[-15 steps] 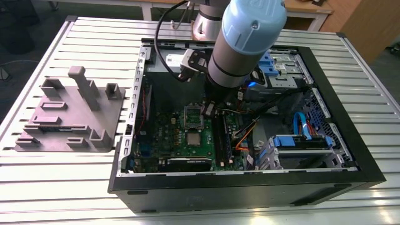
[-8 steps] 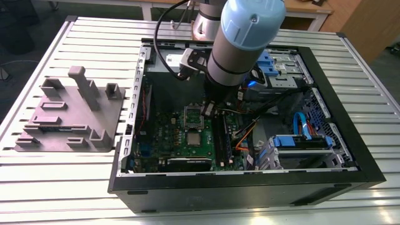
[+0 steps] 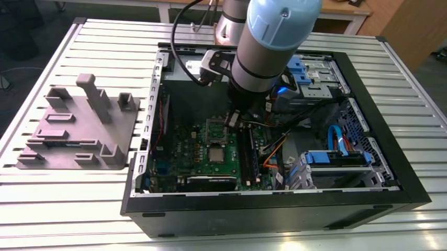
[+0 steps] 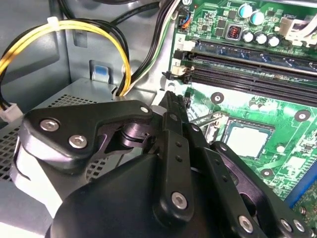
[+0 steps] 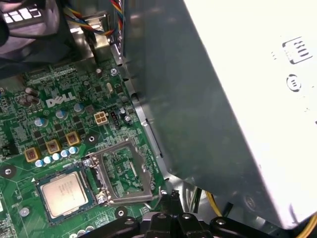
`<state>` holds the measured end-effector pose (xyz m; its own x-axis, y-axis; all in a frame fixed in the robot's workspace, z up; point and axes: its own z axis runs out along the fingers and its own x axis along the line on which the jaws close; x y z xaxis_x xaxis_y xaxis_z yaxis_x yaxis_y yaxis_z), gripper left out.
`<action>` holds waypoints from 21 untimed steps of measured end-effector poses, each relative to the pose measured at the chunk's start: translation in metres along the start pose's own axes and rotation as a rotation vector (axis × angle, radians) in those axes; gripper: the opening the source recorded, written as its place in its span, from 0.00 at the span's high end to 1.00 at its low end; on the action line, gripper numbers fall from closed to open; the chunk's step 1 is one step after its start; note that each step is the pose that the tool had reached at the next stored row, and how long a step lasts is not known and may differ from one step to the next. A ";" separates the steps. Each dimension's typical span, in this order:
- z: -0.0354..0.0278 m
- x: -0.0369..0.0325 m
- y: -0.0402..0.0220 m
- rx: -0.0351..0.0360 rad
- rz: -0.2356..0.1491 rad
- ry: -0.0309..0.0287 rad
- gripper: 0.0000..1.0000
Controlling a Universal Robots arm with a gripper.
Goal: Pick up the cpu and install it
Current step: 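Close the cpu cover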
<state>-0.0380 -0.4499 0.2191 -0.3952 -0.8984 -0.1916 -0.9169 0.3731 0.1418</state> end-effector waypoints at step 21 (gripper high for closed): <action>-0.0130 -0.0004 0.0072 0.0126 0.000 0.0205 0.90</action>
<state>-0.0436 -0.4499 0.2328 -0.3945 -0.9028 -0.1716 -0.9174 0.3762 0.1295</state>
